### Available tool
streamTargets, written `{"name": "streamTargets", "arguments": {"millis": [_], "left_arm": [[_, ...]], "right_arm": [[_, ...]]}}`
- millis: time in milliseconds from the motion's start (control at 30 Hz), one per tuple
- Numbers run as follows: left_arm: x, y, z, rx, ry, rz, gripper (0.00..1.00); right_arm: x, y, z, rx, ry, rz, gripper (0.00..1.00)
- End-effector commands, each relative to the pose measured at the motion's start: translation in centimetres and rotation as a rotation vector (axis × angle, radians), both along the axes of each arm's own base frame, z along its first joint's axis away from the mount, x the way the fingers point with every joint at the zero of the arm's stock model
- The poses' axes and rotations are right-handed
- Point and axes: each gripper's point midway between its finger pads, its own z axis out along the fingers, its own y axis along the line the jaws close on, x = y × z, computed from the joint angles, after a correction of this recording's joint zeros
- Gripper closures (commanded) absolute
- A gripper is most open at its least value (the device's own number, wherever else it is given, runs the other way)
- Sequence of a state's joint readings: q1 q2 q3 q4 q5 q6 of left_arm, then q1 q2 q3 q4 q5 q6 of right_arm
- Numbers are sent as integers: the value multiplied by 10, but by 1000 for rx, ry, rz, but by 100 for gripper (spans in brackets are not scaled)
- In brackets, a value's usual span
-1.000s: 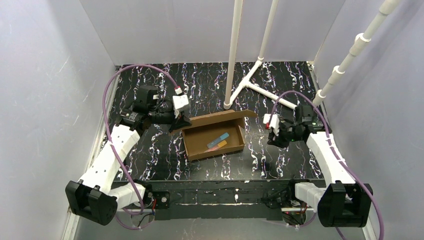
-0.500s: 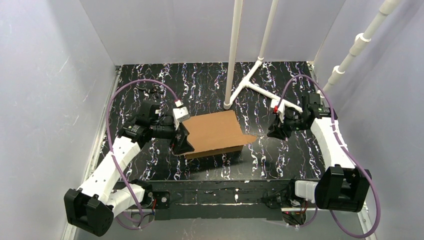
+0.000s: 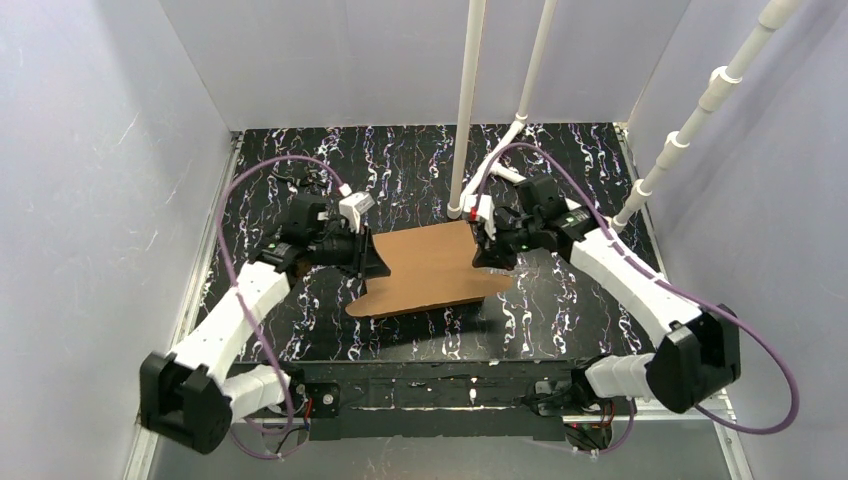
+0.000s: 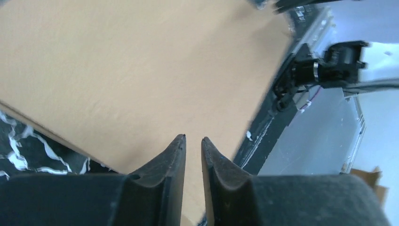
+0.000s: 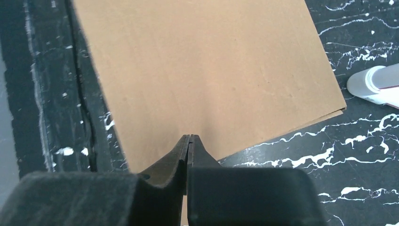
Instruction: Fold the paper box
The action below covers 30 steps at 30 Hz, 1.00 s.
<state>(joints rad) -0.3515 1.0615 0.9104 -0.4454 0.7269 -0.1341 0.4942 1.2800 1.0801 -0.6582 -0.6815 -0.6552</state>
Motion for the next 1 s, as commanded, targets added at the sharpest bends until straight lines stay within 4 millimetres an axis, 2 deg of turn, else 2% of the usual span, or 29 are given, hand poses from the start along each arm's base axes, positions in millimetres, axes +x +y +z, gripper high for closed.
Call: {"name": "streamTargets", "arguments": {"millis": [0, 167, 233, 300, 400, 467, 533, 600, 633, 700, 800, 900, 967], "left_arm": [[3, 8, -78, 89, 312, 192, 87], [0, 25, -131, 200, 420, 315, 94], [-5, 31, -145, 254, 472, 331, 95], [-4, 34, -148, 284, 487, 337, 95], [5, 35, -137, 280, 440, 347, 93], [9, 33, -118, 244, 382, 351, 89], [13, 35, -97, 211, 308, 377, 76], [15, 41, -79, 188, 230, 423, 59], [17, 47, -72, 179, 197, 457, 49], [17, 57, -60, 151, 136, 528, 32], [13, 69, -58, 97, 115, 647, 3], [6, 76, -68, 50, 159, 740, 2], [4, 77, -82, 20, 224, 797, 3]], "right_arm": [[28, 11, -25, -55, 8, -107, 93], [15, 1, -99, -224, 99, -92, 97], [12, -4, -118, -266, 121, -102, 97], [11, -7, -126, -287, 134, -115, 97], [9, -4, -117, -277, 143, -91, 94], [3, 0, -94, -236, 135, -33, 88], [-8, 3, -70, -196, 107, 54, 79], [-19, 4, -51, -153, 59, 147, 60], [-24, 4, -43, -131, 21, 187, 45], [-42, 3, -42, -106, -65, 311, 22], [-65, 7, -45, -77, -246, 498, 3], [-73, 20, -47, -81, -291, 567, 2], [-67, 30, -52, -118, -351, 565, 2]]}}
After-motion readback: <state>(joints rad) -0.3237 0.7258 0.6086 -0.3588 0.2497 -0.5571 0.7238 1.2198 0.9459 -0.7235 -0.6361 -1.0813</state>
